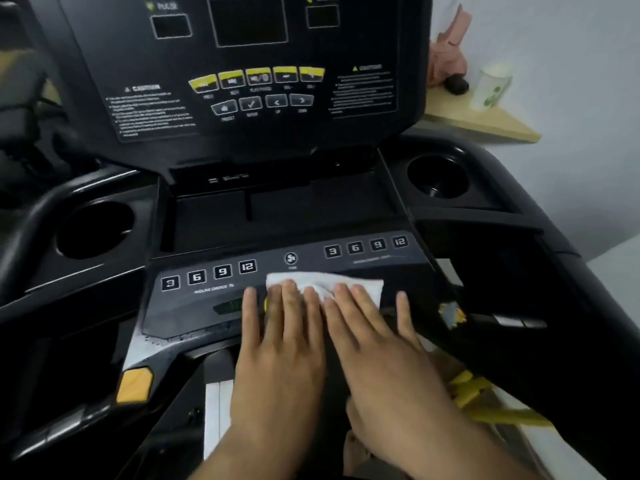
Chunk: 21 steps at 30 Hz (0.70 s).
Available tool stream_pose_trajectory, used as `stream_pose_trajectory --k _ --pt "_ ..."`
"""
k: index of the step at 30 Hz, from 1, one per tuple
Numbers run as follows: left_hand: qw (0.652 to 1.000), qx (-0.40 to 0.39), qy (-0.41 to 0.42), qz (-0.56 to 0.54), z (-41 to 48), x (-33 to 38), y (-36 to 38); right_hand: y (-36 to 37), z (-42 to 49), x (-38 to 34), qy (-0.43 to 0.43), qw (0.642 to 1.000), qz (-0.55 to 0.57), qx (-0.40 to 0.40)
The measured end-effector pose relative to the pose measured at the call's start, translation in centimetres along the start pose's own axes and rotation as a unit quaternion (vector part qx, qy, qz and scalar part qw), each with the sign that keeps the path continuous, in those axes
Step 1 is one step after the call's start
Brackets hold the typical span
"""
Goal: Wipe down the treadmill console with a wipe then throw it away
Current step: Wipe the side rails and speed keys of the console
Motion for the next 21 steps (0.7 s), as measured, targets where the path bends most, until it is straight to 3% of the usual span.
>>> stream_pose_trajectory --k 3,6,8,10,12,18,21 --pt "0.999 -0.035 -0.037 -0.004 -1.1 -2.3 1.2 -1.2 2.1 -1.4 -0.024 1.000 -0.002 0.019" --pt "0.991 0.002 -0.130 0.017 0.6 -5.3 -0.8 -3.6 6.1 -3.7 -0.064 0.997 -0.007 0.047" --pt "0.988 -0.018 -0.153 0.031 -0.2 -7.2 -0.7 -3.4 6.5 -5.7 -0.080 0.996 -0.028 0.034" --pt "0.989 -0.038 -0.144 -0.009 -2.3 -8.6 0.4 -1.8 4.6 -8.3 -0.118 0.992 -0.038 0.008" --pt "0.992 -0.007 -0.119 -0.034 -5.2 -9.3 1.4 -0.4 2.8 -10.4 -0.157 0.987 -0.042 -0.016" --pt "0.990 -0.033 -0.133 -0.046 -4.2 -14.1 2.5 -2.6 8.3 -14.9 -0.189 0.979 -0.069 0.037" --pt "0.977 -0.029 -0.126 -0.170 -3.2 -16.4 2.8 -3.5 10.3 -16.5 -0.180 0.980 -0.073 0.035"
Point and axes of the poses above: each hand's wrist, its own z-axis towards the middle knuckle, its own y-axis out of the palm, x = y × z, the point moved 7 cm from there along z, towards the middle knuckle, and after that the axes turned 1 degree about y, right-handed, at the moved point
